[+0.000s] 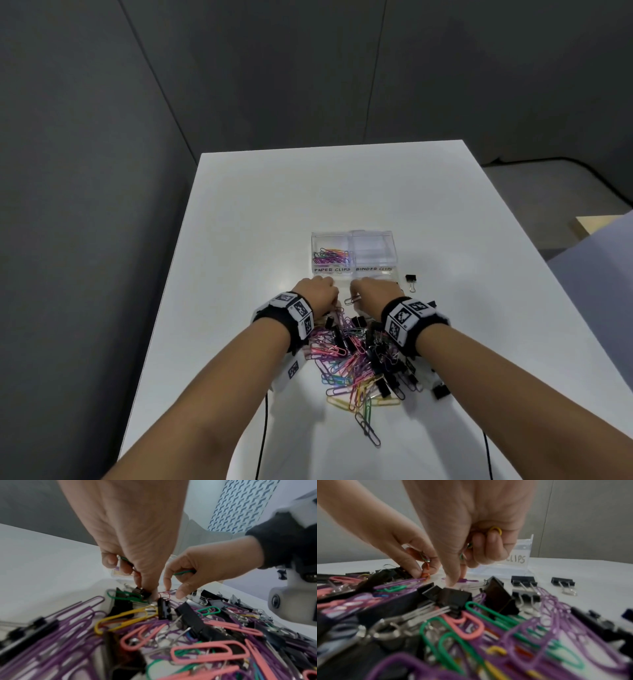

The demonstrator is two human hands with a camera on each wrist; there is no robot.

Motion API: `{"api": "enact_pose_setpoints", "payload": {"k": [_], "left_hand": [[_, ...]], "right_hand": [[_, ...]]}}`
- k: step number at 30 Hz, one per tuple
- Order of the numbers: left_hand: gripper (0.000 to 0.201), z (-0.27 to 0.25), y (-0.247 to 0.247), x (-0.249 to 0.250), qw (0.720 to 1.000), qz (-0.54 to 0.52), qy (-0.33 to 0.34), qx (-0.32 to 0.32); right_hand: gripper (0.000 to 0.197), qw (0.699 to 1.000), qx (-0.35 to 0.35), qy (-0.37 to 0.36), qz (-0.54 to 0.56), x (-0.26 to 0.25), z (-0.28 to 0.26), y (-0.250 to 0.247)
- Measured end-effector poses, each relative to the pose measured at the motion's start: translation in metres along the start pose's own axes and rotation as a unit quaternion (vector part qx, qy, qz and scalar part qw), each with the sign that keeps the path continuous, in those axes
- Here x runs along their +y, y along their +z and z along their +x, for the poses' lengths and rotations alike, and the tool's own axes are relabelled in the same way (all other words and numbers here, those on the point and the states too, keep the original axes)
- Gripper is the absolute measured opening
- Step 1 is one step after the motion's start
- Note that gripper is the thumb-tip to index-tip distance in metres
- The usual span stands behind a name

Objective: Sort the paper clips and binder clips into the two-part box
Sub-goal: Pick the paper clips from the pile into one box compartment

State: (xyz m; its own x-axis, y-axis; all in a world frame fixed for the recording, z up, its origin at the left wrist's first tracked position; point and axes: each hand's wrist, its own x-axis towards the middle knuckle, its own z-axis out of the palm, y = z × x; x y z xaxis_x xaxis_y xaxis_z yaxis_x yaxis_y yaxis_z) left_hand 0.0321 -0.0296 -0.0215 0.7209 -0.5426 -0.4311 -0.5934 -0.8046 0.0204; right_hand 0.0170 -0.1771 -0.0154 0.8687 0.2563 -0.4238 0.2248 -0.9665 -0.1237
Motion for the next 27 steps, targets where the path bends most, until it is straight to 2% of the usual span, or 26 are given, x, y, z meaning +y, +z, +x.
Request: {"api": "enact_pose_setpoints", "payload": {"k": [5,9,14,19,22,27], "left_hand": [[0.026,-0.002,0.007,-0.004,1.000,0.005,0.012,0.027],[0.027,-0.002,0.003,-0.001,0.999,0.028,0.021,0.020],[0.031,-0.004,-0.002,0.001,0.999,0.039,0.019,0.010],[0.030,-0.008,-0.007,-0.011,0.996,-0.077,-0.015,0.050],[0.043,-0.015,-0.012,-0.021,0.988,-0.145,-0.032,0.052],[0.040,-0.028,-0.006,-0.037,0.972,-0.220,-0.083,0.012]], "right_hand": [[0.018,0.998,-0.033,0.036,0.044,0.000,0.005,0.003],[0.020,0.997,-0.050,0.030,0.045,0.001,0.008,0.003],[0.006,0.996,-0.019,0.030,0.079,0.004,0.003,0.005],[0.031,0.991,-0.006,0.044,0.129,0.008,-0.003,-0.003],[0.028,0.989,-0.042,0.038,0.136,0.002,-0.005,-0.010],[0.023,0.988,-0.059,0.033,0.137,-0.016,0.001,-0.006]]}}
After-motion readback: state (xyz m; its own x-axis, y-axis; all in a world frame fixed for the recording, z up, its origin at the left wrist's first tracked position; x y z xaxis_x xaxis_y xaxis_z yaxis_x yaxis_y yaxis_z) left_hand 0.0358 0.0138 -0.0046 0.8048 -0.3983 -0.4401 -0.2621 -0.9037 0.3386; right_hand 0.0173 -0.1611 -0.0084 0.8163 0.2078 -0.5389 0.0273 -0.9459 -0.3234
